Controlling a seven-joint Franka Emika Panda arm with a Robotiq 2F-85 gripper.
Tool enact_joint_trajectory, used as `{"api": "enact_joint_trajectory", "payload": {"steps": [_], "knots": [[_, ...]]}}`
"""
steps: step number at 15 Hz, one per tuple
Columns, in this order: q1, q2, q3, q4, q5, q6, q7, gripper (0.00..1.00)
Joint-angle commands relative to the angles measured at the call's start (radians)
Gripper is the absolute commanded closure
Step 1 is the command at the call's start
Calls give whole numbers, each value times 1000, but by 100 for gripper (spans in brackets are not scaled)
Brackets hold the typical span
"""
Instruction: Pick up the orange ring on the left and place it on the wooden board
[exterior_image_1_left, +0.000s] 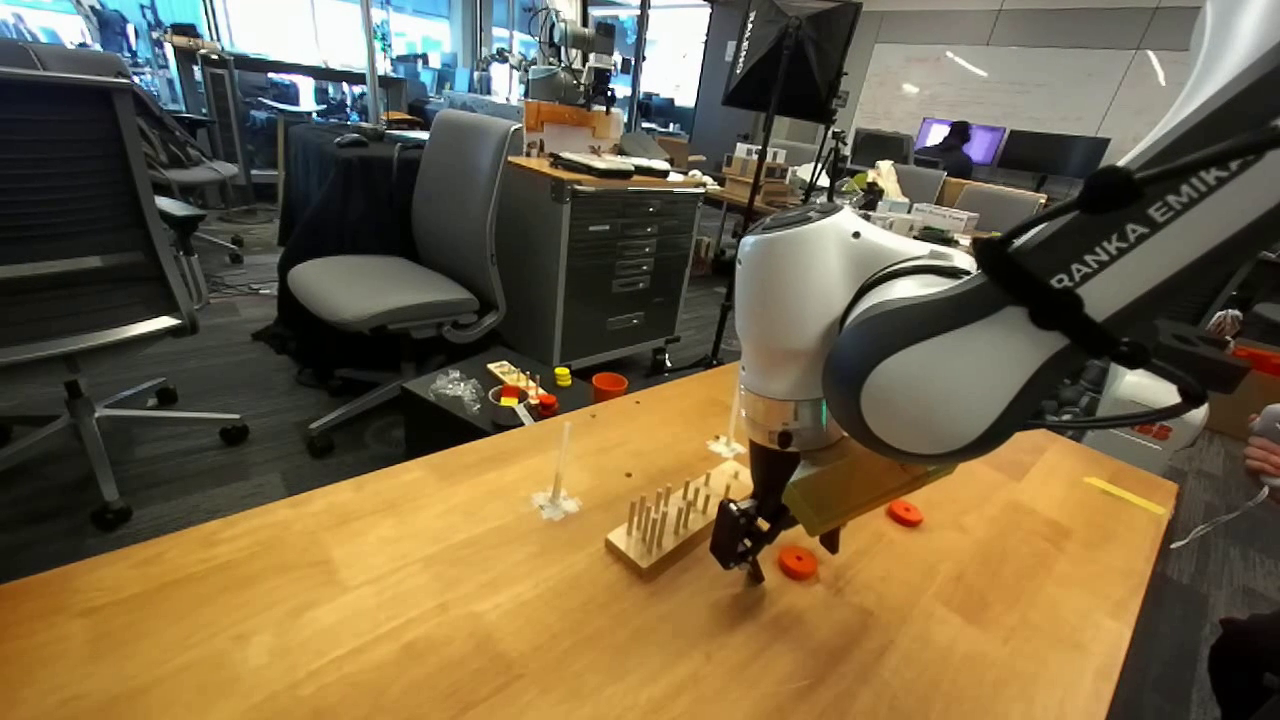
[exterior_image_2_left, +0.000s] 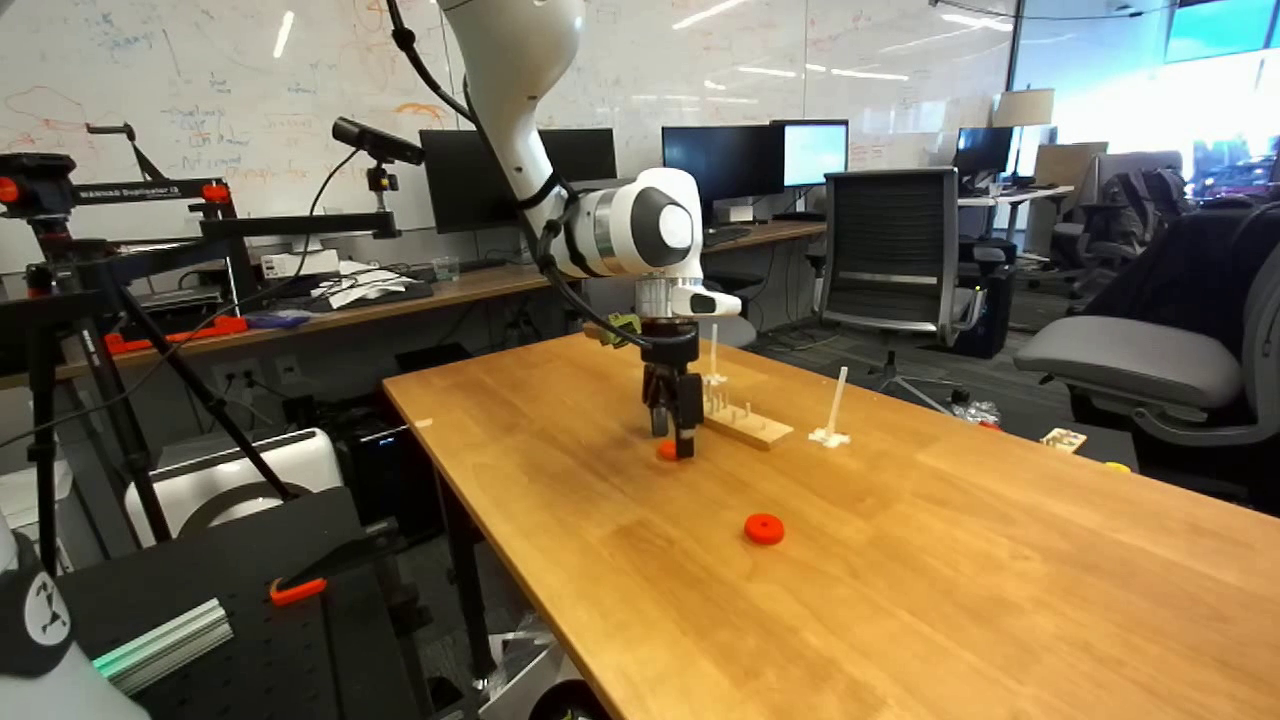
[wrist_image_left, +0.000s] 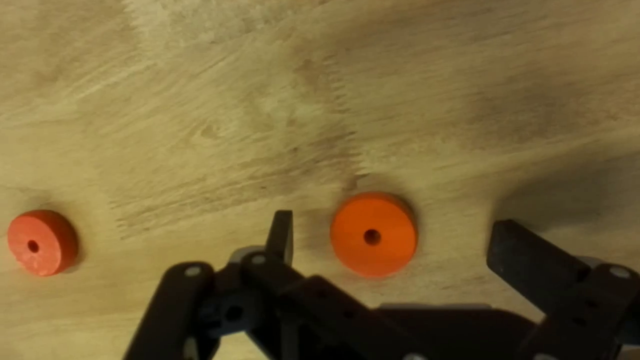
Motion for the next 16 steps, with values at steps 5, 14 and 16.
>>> {"api": "enact_joint_trajectory", "payload": {"steps": [5, 14, 16], "knots": [[-27, -2, -13, -33, 77, 73, 4, 0], [-87, -24, 5, -76, 209, 129, -29, 57], [-93, -29, 7, -80, 224, 130, -37, 72]]}}
